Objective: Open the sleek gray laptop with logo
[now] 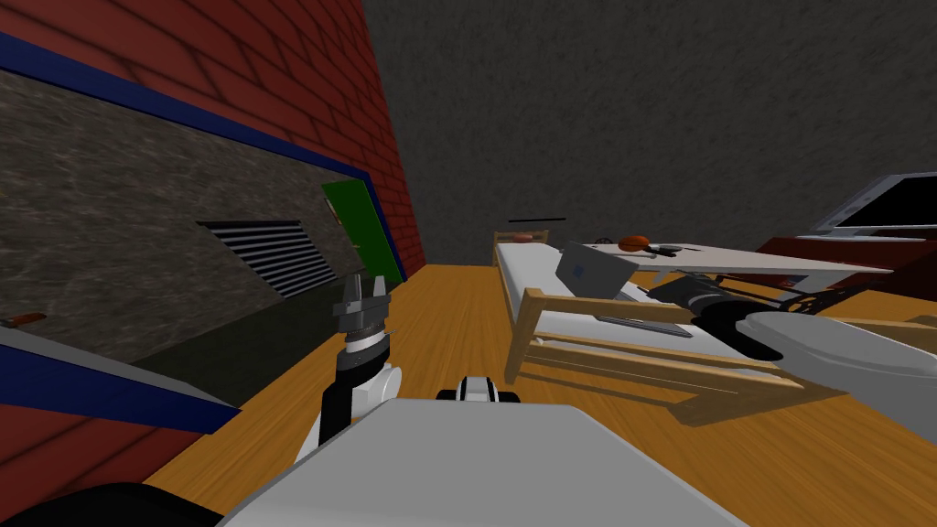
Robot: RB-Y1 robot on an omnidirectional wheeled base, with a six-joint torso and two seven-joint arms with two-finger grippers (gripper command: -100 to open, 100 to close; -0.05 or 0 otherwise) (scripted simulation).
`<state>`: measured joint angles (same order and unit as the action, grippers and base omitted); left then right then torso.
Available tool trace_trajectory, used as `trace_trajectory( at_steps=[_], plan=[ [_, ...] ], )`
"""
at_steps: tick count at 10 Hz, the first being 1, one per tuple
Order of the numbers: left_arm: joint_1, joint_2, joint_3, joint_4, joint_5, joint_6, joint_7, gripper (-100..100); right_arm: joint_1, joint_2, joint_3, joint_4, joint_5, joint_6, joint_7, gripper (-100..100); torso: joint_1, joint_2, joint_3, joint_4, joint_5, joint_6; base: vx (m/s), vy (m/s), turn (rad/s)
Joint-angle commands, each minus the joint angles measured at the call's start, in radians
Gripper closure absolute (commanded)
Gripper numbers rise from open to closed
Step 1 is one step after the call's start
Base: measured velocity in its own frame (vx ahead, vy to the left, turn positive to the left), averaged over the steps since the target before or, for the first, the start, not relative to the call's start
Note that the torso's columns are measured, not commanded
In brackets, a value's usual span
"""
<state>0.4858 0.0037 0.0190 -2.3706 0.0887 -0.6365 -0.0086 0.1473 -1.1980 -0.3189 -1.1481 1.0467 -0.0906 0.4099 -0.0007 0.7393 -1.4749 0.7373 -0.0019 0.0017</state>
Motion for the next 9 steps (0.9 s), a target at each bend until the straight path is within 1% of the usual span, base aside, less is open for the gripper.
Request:
trace_trajectory(
  at_steps=[1,2,3,4,5,6,7,8,9],
  plan=[
    [0.000,0.000,0.000,0.000,0.000,0.000,0.000,0,-0.085,0.016,0.014,0.058,0.011,-0.021,0.021,-100,-0.002,-0.001,0.000,-0.001,-0.001,0.000,-0.008,0.008,-0.008],
    [0.000,0.000,0.000,0.000,0.000,0.000,0.000,0,-0.112,0.016,0.014,0.058,0.011,-0.021,0.021,-100,-0.002,-0.002,-0.002,0.000,0.000,-0.001,0.001,0.004,-0.010],
    [0.000,0.000,0.000,0.000,0.000,0.000,0.000,0,-0.127,0.016,0.014,0.058,0.011,-0.021,0.021,-100,0.000,-0.003,-0.002,0.000,0.001,-0.001,0.000,0.000,0.000],
    [0.000,0.000,0.000,0.000,0.000,0.000,0.000,0,-0.163,0.034,0.054,0.112,0.041,-0.053,0.048,-100,0.001,-0.002,-0.002,0.000,0.002,-0.002,-0.038,-0.005,-0.062],
    [0.000,0.000,0.000,0.000,0.000,0.000,0.000,0,-0.224,0.034,0.052,0.157,0.041,-0.053,0.048,-100,0.000,0.000,0.000,0.001,0.001,-0.001,-0.059,0.005,-0.026],
    [0.000,0.000,0.000,0.000,0.000,0.000,0.000,0,-0.261,0.034,0.074,0.157,0.041,-0.053,0.048,-100,0.000,0.001,0.000,0.001,0.001,-0.001,-0.039,0.006,0.002],
    [0.000,0.000,0.000,0.000,0.000,0.000,0.000,0,-0.271,0.034,0.078,0.157,0.041,-0.053,0.048,-100,0.000,-0.001,-0.001,0.001,0.002,-0.002,-0.013,0.002,0.005],
    [0.000,0.000,0.000,0.000,0.000,0.000,0.000,0,-0.314,0.051,0.123,0.209,0.071,-0.086,0.076,-100,0.001,-0.003,-0.002,0.000,0.002,-0.002,-0.043,-0.007,-0.057],
    [0.000,0.000,0.000,0.000,0.000,0.000,0.000,0,-0.339,0.051,0.141,0.229,0.071,-0.086,0.076,-100,0.000,-0.001,-0.001,0.000,0.001,-0.001,-0.051,0.002,-0.035]
  ],
)
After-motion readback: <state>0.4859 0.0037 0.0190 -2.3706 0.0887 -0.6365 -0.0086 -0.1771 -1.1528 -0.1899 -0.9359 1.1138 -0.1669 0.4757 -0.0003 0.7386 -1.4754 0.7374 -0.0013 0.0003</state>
